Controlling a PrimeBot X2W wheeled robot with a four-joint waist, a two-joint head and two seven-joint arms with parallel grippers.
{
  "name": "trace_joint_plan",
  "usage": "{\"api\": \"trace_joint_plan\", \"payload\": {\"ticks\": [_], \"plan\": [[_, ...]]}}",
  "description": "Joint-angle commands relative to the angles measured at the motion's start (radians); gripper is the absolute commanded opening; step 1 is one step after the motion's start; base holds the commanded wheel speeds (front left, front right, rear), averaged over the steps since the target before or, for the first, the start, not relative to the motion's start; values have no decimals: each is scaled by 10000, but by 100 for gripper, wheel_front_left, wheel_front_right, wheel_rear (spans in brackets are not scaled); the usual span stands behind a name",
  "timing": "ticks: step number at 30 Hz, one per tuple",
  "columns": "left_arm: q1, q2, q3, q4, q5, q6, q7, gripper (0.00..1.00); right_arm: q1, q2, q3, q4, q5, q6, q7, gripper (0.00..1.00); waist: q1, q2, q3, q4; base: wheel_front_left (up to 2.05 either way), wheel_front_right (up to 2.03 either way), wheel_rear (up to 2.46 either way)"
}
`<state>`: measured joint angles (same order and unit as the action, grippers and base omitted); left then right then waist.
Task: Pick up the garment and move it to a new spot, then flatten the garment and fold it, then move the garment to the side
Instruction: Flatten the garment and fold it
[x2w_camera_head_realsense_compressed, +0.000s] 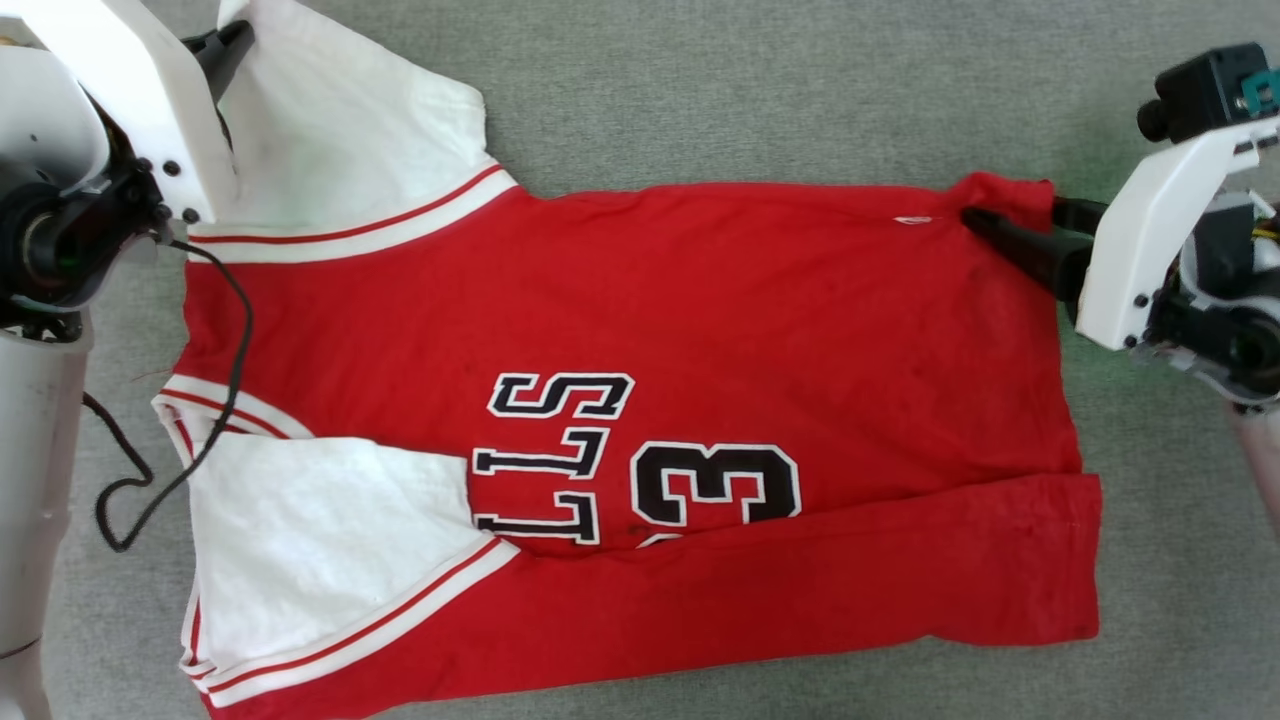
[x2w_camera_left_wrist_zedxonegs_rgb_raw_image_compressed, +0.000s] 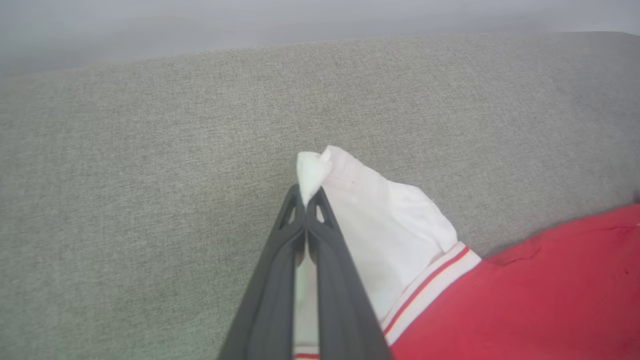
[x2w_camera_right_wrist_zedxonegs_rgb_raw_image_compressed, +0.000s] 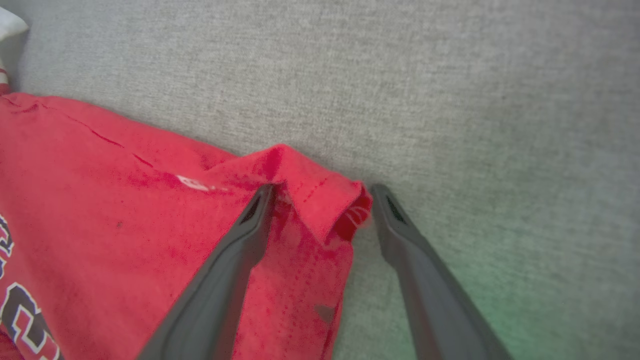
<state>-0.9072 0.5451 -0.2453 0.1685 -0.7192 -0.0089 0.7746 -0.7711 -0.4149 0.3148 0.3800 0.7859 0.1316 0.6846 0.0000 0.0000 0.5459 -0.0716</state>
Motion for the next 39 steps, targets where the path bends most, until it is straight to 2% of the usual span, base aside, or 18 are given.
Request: {"api": "trace_joint_plan", "payload": {"ticks": [1,2,4,7,16,24,28,34,37,38,39], "plan": [[-23,-59,-8,-13,21,-41,-62,0,326,119,326,440,58,-18,356,64,0,0,66,115,0,0,0],[19,-26,-1,-12,22,-51,-83,0,320,172,425,682,61,-19,684,0,0,0,61,142,0,0,0],[150,-12,-2,9,9,-51,-150,0,183,296,618,1019,-39,-16,1258,0,0,0,41,208,0,0,0],[313,-14,49,101,-63,-73,-295,0,-53,228,592,1080,-159,-18,1273,0,0,0,-116,245,0,0,0],[1484,-11,426,195,-304,-102,-1242,0,101,-247,111,244,-485,-12,163,0,0,0,-1377,315,0,0,0],[4102,3,1328,-606,-803,294,-2351,0,1985,-242,-570,-989,-1141,-13,-925,0,0,0,-2836,337,0,0,0],[5849,-275,1726,-1141,-1178,530,-2829,0,3256,-30,-974,-1321,-1273,-15,-1260,0,0,0,-3348,403,0,0,0],[8060,-979,2003,-1434,-1720,766,-3398,0,4883,379,-1344,-1373,-1393,-15,-1740,0,0,0,-3663,452,0,0,0],[8819,-1367,1924,-1234,-1984,696,-3547,0,5564,599,-1489,-1172,-1464,-15,-2096,0,0,0,-3731,463,0,0,0],[8998,-1470,1863,-1108,-2053,654,-3560,0,5772,675,-1511,-1032,-1475,-13,-2178,14,0,0,-3746,469,0,0,0],[9148,-1578,1793,-916,-2082,653,-3541,0,5996,742,-1459,-898,-1515,-13,-2255,44,0,0,-3760,469,0,0,0]]}}
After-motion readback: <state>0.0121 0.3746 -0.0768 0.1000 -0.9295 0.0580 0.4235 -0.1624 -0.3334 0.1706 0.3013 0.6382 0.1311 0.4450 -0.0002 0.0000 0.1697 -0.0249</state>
